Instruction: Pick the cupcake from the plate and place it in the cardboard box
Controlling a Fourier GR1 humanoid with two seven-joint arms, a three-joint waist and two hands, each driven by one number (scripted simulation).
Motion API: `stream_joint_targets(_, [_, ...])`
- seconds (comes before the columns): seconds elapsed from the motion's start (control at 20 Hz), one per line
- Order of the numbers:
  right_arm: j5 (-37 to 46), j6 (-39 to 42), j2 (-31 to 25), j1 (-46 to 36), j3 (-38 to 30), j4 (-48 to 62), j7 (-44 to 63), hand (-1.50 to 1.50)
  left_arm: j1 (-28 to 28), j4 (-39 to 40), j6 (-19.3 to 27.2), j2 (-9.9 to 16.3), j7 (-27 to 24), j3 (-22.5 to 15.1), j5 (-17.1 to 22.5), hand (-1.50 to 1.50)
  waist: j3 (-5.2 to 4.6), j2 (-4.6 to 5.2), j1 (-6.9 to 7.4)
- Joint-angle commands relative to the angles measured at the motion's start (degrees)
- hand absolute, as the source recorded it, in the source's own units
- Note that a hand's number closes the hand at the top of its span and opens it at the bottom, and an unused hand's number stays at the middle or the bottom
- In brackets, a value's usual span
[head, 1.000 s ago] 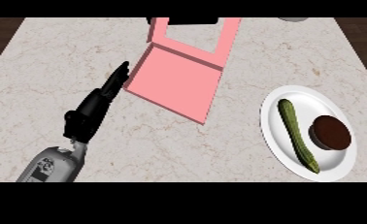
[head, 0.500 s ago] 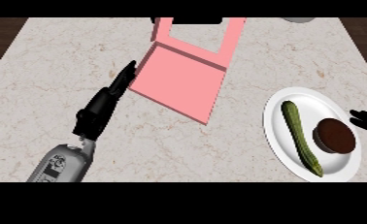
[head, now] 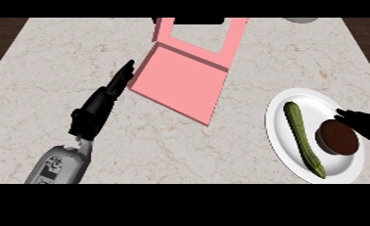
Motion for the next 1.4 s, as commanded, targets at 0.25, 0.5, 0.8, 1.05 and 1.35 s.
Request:
stream_joint_targets(0.25, [5.1, 2.4, 5.6, -5.4, -0.1, 0.5, -0.2, -1.5, 1.1, -2.5, -1.3, -4.0, 2.1, 1.5, -3.8, 0.0, -0.01, -0.04, -0.04])
stream_joint_targets(0.5, [10.5, -1.3, 5.7, -4.8, -0.2, 8.5, -6.3, -1.5, 6.1, -7.1, -2.4, -4.2, 3.0, 1.4, -5.4, 0.0, 0.01, -0.06, 0.19])
stream_joint_targets(0.8, [16.1, -1.4, 8.1, -5.6, 2.3, 9.7, -6.4, -1.5, 0.4, 0.8, -5.0, -6.6, 0.7, 4.6, -6.0, 0.0, 0.0, 0.0, -0.04])
stream_joint_targets(1.05, [19.4, -3.5, 10.0, -8.2, 2.3, 15.8, -8.5, -1.5, 3.0, -1.5, -5.5, -8.0, 0.7, 4.6, -7.5, 0.0, 0.0, -0.01, 0.08])
stream_joint_targets(1.35, [22.2, -2.0, 13.0, -10.0, 3.3, 15.3, -5.8, -1.5, -1.7, 1.6, -6.8, -8.6, 1.0, 7.6, -8.0, 0.0, -0.01, 0.0, -0.04])
